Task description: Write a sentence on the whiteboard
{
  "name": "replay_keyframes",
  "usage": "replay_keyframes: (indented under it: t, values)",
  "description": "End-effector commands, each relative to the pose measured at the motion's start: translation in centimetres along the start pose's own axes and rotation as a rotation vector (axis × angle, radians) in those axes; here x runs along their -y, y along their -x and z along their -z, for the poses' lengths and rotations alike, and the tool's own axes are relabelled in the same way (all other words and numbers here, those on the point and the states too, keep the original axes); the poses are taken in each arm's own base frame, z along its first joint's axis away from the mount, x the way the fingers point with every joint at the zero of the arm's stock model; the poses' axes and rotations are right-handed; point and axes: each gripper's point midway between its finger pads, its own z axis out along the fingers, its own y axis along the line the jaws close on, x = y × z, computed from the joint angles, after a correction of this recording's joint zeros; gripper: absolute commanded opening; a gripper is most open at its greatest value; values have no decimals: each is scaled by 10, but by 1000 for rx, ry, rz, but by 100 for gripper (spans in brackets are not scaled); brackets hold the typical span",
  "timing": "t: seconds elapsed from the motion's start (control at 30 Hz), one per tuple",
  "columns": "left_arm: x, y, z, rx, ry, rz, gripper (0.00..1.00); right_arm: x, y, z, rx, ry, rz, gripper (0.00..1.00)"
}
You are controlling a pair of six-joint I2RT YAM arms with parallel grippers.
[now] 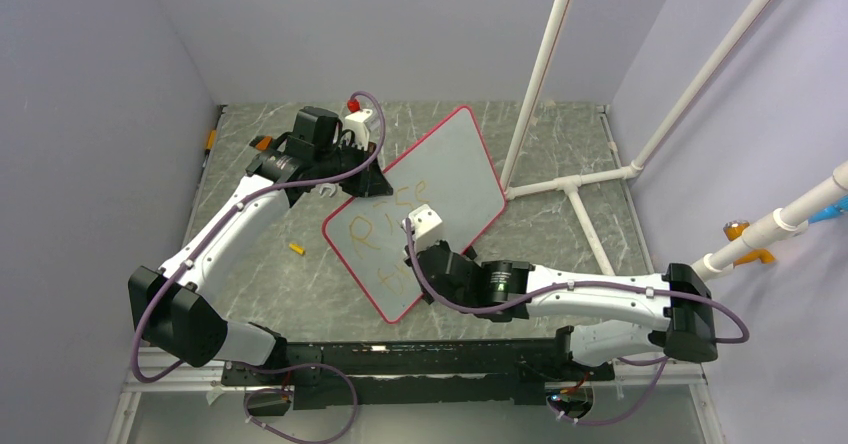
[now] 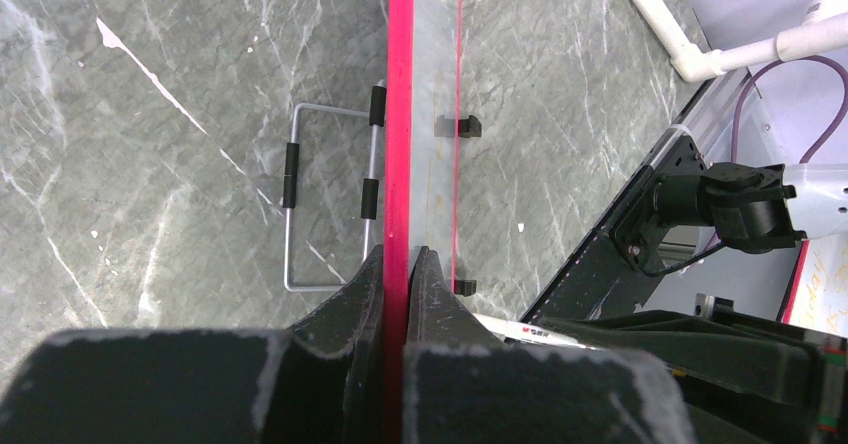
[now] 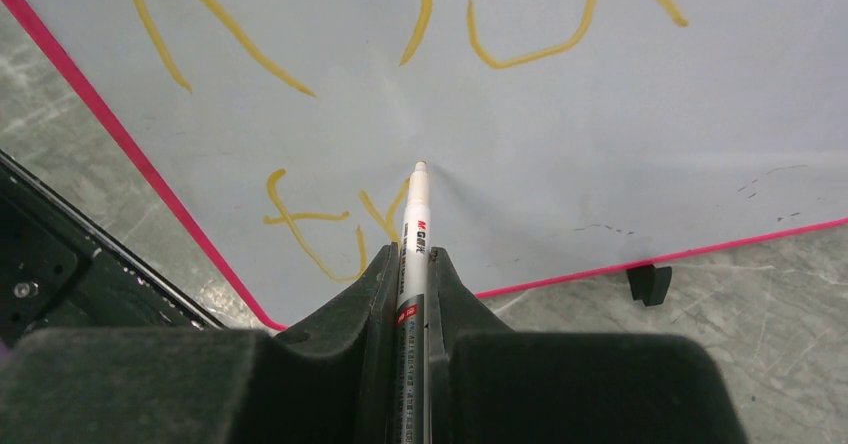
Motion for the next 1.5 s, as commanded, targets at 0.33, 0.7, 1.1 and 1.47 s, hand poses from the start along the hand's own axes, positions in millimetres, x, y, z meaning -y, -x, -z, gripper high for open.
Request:
replay_keyframes:
  t: [0.33,0.7,1.1,1.47]
  values:
    - [-72,16,10,68,351,-115,0,1,20,-5,69,-12,-39,0]
    - [-71,17,11,73,350,-115,0,1,-4,-13,14,-11,-42,0]
    - [-71,15,9,66,345,-112,0,11,-37,-11,-45,-27,-69,0]
    - [-71,14,8,63,344,-111,0,16,-13,-15,6,-70,-49,0]
